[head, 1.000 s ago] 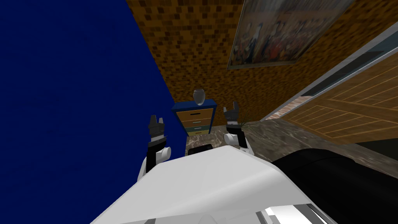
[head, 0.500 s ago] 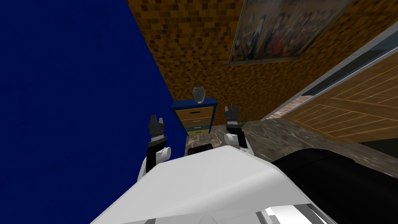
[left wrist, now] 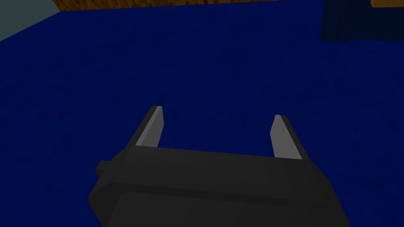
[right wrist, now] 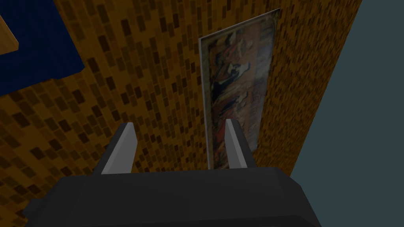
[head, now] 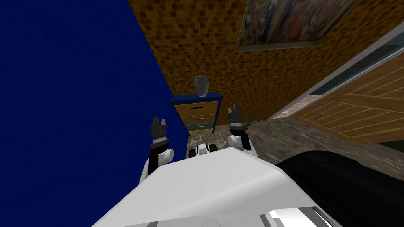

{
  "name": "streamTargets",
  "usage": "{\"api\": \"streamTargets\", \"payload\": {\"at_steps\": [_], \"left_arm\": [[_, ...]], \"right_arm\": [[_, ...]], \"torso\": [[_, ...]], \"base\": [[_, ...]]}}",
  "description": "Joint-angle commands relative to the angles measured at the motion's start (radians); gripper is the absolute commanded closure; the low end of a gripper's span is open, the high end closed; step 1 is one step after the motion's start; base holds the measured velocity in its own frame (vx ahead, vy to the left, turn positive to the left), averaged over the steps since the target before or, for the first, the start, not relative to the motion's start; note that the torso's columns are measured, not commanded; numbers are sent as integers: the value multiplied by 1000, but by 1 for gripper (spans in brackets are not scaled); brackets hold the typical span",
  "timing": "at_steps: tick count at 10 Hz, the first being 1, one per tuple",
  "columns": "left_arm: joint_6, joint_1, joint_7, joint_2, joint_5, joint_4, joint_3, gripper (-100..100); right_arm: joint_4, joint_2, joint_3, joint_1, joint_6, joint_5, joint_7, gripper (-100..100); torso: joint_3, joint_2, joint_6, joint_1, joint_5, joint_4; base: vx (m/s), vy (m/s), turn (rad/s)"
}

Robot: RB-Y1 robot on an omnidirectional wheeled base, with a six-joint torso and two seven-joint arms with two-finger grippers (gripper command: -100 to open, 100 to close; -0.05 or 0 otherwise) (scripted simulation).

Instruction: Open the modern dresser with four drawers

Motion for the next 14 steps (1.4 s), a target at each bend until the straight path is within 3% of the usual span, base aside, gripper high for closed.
{"api": "streamTargets", "payload": {"at_steps": [1,2,6,14], "left_arm": [[28,-2,2,59,-1,-3,-5,-100],[55,-3,3,81,-3,-6,-9,-100],[115,-7,7,101,-6,-12,-19,-100],[281,-19,18,80,-14,-20,-47,-100]], "right_arm": [[0,0,0,0,0,0,0,0],[0,0,0,0,0,0,0,0],[1,0,0,0,0,0,0,0],[0,0,0,0,0,0,0,0]], "torso": [[-69,33,0,0,0,33],[-89,42,0,-1,0,42],[-94,47,0,1,0,47],[-94,47,0,0,0,47]], "base": [[34,-23,-34],[38,-42,-57],[53,-40,-44],[56,-40,-53]]}}
